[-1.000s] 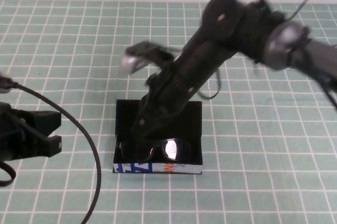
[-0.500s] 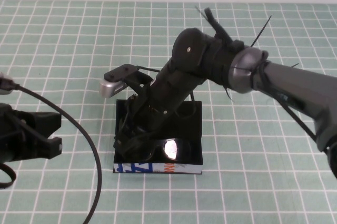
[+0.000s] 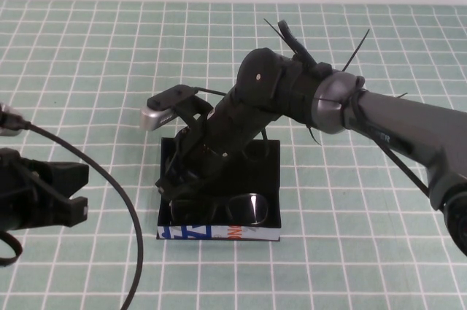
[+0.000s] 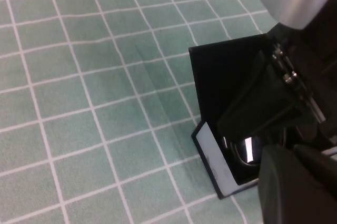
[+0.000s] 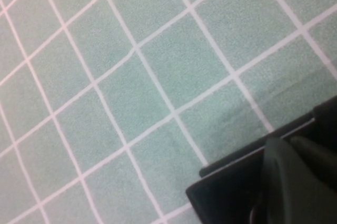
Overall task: Return glasses to glasses case
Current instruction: Close the glasses case
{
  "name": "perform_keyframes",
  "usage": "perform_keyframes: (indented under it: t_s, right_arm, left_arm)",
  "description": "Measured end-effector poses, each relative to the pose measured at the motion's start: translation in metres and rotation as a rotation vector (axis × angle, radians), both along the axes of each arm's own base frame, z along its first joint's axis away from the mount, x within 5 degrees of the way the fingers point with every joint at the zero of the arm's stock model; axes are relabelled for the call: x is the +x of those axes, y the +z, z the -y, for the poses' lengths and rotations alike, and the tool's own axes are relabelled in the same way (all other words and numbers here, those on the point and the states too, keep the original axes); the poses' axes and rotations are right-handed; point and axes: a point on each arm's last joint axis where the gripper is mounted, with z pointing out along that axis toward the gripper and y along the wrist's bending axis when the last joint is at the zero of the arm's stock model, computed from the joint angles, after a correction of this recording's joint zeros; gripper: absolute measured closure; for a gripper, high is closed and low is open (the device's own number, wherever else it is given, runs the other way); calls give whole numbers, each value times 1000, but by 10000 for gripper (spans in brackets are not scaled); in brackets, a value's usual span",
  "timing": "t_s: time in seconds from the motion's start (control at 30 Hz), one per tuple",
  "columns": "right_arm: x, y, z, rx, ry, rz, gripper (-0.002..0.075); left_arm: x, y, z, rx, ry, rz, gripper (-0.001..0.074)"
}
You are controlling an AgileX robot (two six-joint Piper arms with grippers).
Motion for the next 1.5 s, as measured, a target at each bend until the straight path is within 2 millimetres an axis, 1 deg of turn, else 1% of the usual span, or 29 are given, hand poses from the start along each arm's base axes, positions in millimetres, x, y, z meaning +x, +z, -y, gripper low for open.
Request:
perform_keyframes:
  t_s: [0.1, 0.17, 0.2, 0.3, 0.4, 0.47, 0.6, 0.67, 0.77, 0.97, 1.1, 1.3, 1.5]
  right_arm:
    - [-1, 1, 1, -5, 6, 1, 737]
    - [-2, 8, 2, -3, 11, 16, 737]
    - [-2, 12, 2, 1, 13, 25, 737]
    - [3, 35, 8, 36, -2, 70, 737]
    - [15, 57, 18, 73, -66, 92, 737]
    - [25, 64, 29, 84, -122, 88, 737]
    - [43, 65, 52, 85, -200, 79, 737]
    - [51, 65, 63, 82, -231, 82, 737]
    - [59, 66, 72, 85, -263, 91, 737]
    - [62, 65, 77, 73, -274, 109, 740]
    - [63, 64, 79, 47, -267, 127, 740]
    - [64, 58, 79, 30, -264, 126, 740]
    - [67, 47, 78, 11, -262, 111, 740]
  left_arm:
    - [-2, -1, 1, 8, -22, -14, 737]
    - [-5, -3, 3, 29, -73, -37, 737]
    - [-7, -5, 4, 38, -101, -52, 737]
    - [-12, -11, 7, 39, -152, -99, 737]
    - [-17, -27, 9, -25, -148, -136, 737]
    - [-23, -45, 11, -75, -145, -153, 737]
    - [-33, -71, 15, -154, -126, -161, 737]
    - [-34, -75, 19, -172, -138, -145, 737]
    - [-29, -78, 27, -187, -154, -135, 737]
    - [-18, -104, 41, -126, -204, -239, 737]
    - [-5, -113, 51, -90, -239, -276, 737]
    - [13, -114, 72, -6, -350, -222, 737]
    - [17, -119, 87, 95, -370, -197, 737]
